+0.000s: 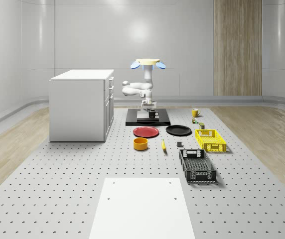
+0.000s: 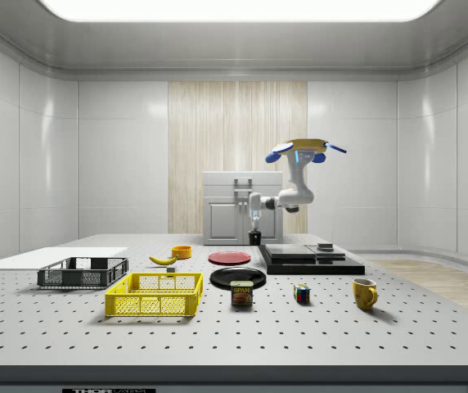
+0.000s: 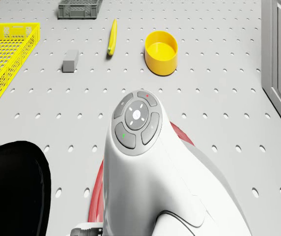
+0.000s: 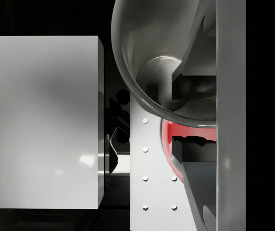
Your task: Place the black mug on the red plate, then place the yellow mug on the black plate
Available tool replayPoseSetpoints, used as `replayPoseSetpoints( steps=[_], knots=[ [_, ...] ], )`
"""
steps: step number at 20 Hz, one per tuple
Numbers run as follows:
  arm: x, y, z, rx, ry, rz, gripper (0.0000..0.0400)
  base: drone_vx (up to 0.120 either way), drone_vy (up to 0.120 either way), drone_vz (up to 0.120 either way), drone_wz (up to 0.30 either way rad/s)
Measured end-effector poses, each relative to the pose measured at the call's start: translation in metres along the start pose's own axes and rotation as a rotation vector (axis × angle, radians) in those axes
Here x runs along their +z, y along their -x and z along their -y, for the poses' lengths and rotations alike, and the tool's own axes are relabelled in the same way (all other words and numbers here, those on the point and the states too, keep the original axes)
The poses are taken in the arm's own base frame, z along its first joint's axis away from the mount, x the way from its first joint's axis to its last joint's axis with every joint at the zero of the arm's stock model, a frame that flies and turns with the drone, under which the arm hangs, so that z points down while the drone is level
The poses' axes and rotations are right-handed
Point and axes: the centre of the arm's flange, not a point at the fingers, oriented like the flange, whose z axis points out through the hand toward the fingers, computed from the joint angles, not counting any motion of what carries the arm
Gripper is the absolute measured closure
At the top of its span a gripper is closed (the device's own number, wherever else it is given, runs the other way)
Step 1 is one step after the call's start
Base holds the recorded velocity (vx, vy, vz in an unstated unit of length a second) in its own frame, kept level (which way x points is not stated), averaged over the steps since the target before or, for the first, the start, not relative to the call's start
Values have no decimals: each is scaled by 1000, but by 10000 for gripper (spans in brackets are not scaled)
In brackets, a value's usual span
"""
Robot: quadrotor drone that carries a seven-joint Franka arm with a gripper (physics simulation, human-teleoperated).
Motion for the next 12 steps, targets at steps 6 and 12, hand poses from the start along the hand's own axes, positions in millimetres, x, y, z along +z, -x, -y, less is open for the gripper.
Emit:
replayPoseSetpoints(
  steps=[6, 12],
  knots=[
    [0, 0, 0, 0, 0, 0, 290, 120, 0, 0, 0],
    [0, 0, 0, 0, 0, 0, 290, 120, 0, 0, 0]
  ],
)
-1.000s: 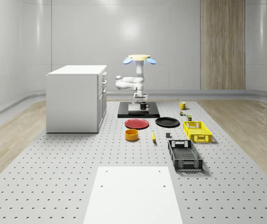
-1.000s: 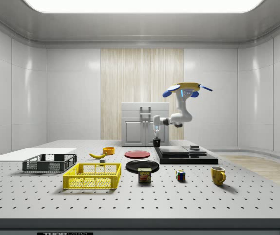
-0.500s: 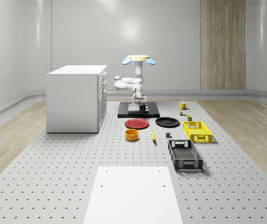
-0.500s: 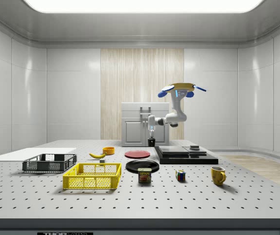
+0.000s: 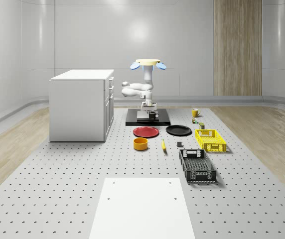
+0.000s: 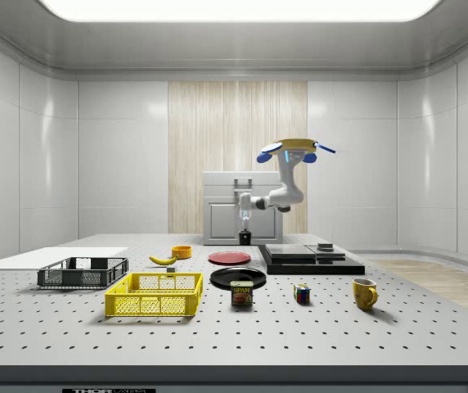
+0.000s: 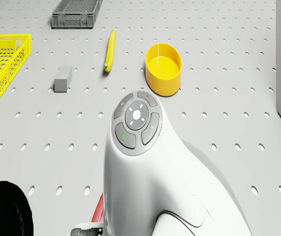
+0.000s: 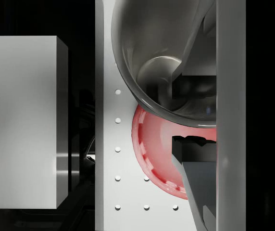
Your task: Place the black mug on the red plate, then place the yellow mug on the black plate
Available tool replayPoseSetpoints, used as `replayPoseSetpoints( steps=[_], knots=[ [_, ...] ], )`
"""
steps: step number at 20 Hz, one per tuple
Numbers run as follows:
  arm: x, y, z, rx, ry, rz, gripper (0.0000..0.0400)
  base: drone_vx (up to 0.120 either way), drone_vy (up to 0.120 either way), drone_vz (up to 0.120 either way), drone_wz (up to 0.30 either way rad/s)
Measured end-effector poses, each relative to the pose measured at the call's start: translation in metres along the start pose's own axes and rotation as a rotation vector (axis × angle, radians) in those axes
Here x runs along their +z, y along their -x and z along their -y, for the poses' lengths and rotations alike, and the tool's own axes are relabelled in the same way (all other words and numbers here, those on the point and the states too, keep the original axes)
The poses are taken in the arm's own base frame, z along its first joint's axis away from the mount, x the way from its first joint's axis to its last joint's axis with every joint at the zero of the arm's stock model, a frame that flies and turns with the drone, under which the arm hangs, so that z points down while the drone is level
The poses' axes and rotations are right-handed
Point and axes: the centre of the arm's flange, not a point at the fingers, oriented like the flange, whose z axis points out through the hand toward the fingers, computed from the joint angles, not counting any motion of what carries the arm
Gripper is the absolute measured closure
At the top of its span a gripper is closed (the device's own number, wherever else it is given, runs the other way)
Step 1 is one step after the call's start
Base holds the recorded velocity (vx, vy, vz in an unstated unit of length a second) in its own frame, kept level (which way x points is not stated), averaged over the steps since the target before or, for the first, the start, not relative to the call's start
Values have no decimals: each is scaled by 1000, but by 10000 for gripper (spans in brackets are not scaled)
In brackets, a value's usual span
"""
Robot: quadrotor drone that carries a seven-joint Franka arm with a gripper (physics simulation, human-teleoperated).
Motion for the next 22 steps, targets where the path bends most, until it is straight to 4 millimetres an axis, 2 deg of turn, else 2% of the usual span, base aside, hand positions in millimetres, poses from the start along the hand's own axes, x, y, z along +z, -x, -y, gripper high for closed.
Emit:
replayPoseSetpoints(
  steps=[8, 14, 22],
  knots=[
    [0, 0, 0, 0, 0, 0, 290, 120, 0, -100, 0],
    [0, 0, 0, 0, 0, 0, 290, 120, 0, 0, 0],
    [0, -18, -18, 0, 0, 0, 290, 0, 0, 0, 0]
  ],
)
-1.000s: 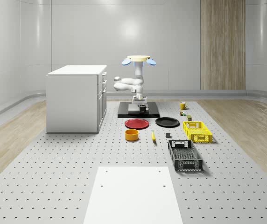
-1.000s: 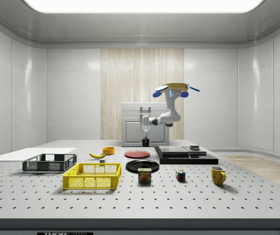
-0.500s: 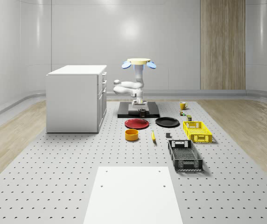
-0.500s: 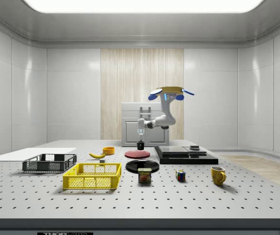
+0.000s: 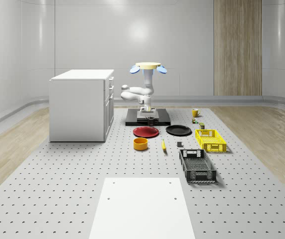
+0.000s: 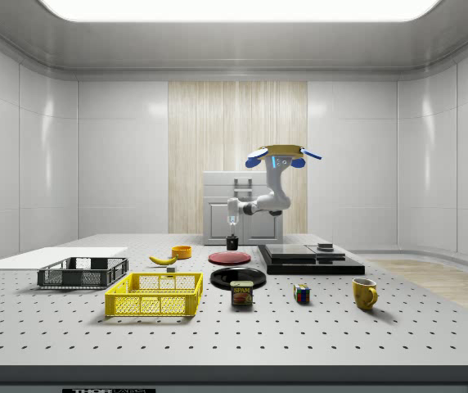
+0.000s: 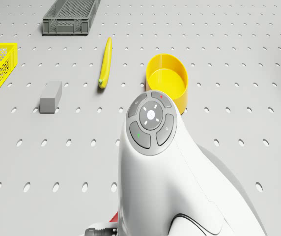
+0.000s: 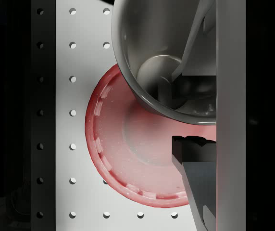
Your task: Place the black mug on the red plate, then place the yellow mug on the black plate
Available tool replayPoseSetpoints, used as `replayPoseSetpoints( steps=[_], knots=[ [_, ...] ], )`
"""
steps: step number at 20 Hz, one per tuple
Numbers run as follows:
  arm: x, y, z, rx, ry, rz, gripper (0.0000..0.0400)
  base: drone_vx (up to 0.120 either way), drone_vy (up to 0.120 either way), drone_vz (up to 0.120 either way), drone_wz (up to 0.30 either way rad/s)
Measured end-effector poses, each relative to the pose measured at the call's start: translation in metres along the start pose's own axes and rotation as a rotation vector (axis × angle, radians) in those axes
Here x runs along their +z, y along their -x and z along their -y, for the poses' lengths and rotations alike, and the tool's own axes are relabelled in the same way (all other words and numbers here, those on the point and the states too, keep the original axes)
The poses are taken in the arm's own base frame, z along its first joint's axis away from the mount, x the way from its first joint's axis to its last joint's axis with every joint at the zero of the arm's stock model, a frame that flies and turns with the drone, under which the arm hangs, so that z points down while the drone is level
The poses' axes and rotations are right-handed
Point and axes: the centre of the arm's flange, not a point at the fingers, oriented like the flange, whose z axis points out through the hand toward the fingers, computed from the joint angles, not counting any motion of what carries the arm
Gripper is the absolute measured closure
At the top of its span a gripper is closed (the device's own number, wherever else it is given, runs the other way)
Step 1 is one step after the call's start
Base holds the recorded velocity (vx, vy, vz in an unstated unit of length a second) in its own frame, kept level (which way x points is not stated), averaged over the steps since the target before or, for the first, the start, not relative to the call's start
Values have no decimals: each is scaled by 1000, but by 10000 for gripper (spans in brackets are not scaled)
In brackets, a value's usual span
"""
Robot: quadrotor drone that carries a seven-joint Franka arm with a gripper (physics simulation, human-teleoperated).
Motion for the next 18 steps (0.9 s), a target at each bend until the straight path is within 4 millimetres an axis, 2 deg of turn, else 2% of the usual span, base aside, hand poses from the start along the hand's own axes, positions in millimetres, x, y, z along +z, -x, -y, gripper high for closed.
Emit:
replayPoseSetpoints(
  steps=[10, 18],
  knots=[
    [1, -35, -35, 0, 0, 0, 290, 0, 0, 0, 0],
    [26, -46, -46, 0, 0, 0, 290, 0, 0, 0, 0]
  ],
)
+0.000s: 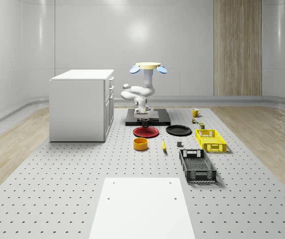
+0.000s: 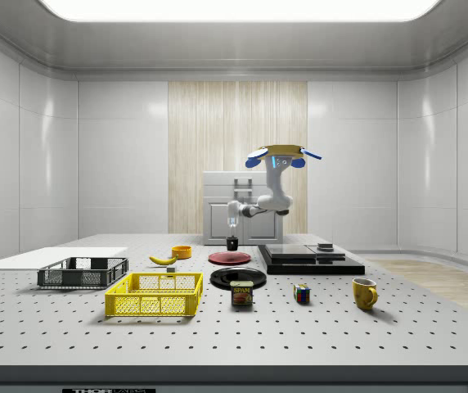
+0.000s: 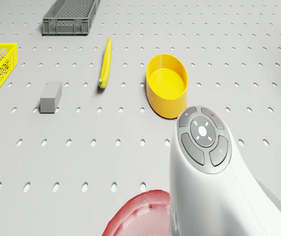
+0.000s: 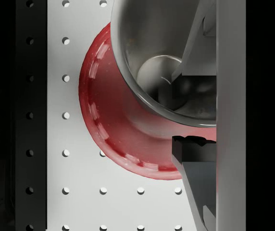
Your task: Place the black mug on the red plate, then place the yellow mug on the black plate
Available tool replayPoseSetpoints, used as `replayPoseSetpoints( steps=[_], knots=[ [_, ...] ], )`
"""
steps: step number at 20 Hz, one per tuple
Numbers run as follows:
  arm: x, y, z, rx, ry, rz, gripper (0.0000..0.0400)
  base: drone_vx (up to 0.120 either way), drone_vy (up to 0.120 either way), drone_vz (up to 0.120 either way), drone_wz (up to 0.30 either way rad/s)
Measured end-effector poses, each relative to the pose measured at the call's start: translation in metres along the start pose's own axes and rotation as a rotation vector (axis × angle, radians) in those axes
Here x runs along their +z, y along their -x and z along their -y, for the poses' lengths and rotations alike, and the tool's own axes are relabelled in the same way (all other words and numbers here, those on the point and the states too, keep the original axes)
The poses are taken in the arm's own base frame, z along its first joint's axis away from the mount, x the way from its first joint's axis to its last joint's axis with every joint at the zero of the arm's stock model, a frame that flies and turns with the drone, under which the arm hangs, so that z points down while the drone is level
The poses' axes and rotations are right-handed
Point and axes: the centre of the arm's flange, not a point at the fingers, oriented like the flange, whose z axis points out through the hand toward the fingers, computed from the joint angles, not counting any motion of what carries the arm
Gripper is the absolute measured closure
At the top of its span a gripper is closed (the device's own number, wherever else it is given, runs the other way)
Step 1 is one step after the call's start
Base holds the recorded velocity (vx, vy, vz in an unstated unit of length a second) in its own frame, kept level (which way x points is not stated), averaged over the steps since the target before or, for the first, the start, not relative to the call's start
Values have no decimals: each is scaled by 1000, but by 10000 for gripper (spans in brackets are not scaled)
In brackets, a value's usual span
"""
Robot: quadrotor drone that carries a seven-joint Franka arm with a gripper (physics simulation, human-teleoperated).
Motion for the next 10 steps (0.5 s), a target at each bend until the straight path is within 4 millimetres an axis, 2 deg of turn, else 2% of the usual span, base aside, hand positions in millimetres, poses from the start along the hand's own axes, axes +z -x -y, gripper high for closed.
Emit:
replayPoseSetpoints(
  steps=[6, 8, 10],
  knots=[
    [22, -2, -2, 0, 0, 0, 290, 0, 0, 0, 0],
    [28, -3, -3, 0, 0, 0, 191, 0, 0, 0, 0],
    [29, -3, -3, 0, 0, 0, 116, 0, 0, 0, 0]
  ],
)
